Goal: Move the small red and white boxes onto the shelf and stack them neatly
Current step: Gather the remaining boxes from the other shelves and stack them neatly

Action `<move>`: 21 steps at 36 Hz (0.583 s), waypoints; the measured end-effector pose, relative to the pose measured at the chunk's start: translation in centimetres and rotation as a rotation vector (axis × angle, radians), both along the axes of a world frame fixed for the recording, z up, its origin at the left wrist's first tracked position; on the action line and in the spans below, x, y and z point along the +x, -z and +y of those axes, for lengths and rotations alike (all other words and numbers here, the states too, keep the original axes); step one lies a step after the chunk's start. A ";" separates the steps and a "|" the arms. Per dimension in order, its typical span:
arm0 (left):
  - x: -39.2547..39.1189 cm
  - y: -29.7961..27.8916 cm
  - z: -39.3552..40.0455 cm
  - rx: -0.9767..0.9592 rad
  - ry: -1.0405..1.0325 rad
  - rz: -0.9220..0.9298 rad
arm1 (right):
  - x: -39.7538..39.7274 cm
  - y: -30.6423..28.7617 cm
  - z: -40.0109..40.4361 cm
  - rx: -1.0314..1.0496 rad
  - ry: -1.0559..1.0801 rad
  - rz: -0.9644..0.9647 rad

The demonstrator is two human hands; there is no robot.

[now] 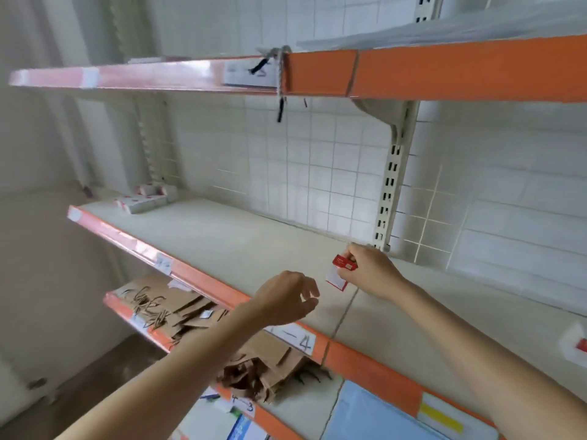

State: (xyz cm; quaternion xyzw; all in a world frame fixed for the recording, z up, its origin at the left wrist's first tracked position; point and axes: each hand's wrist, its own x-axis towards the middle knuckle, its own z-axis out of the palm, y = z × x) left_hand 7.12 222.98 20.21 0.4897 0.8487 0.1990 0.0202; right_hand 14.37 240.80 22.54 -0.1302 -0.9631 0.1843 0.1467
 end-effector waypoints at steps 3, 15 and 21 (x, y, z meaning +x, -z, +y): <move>-3.8 -0.2 -6.1 -0.009 -0.105 0.005 | -5.4 0.0 -5.5 -0.004 -0.112 -0.008; -14.9 0.7 -31.3 -0.044 -0.497 0.042 | -23.0 1.7 -28.5 0.021 -0.438 -0.021; -18.9 2.1 -36.1 -0.015 -0.554 -0.003 | -28.2 2.1 -33.9 0.079 -0.547 -0.035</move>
